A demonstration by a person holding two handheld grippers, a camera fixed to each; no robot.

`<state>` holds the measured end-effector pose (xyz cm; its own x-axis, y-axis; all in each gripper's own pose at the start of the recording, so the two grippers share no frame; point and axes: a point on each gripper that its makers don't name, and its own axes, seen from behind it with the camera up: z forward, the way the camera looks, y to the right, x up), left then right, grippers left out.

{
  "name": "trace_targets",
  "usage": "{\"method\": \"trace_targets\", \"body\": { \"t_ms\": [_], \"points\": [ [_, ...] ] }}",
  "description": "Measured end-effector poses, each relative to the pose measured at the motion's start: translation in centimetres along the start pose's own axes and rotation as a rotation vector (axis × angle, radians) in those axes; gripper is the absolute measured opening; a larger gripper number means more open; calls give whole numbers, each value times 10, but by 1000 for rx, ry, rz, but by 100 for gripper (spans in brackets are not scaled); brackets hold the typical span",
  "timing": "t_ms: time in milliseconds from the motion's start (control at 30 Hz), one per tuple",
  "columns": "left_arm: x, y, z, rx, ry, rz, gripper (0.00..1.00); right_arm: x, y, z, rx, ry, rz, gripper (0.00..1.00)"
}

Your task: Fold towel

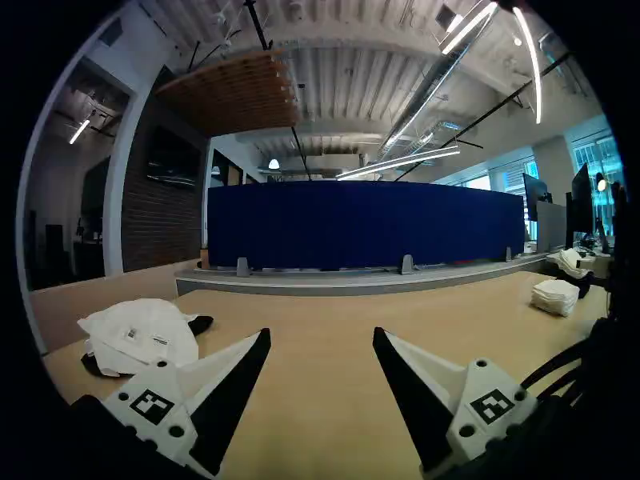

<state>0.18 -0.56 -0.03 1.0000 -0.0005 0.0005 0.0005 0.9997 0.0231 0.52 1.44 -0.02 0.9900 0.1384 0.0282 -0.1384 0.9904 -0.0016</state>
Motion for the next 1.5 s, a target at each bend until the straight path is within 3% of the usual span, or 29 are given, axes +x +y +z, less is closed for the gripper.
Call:
{"method": "trace_targets", "body": {
  "t_ms": [467,1000,1500],
  "points": [
    [0,-1,0,0,0,0,95,-1,-9,0,20,10,-38,100],
    [0,0,0,0,0,0,96,-10,-23,-1,37,24,-133,100],
    [-1,0,0,0,0,0,96,-7,-22,1,26,26,-141,99]
  ]
}}
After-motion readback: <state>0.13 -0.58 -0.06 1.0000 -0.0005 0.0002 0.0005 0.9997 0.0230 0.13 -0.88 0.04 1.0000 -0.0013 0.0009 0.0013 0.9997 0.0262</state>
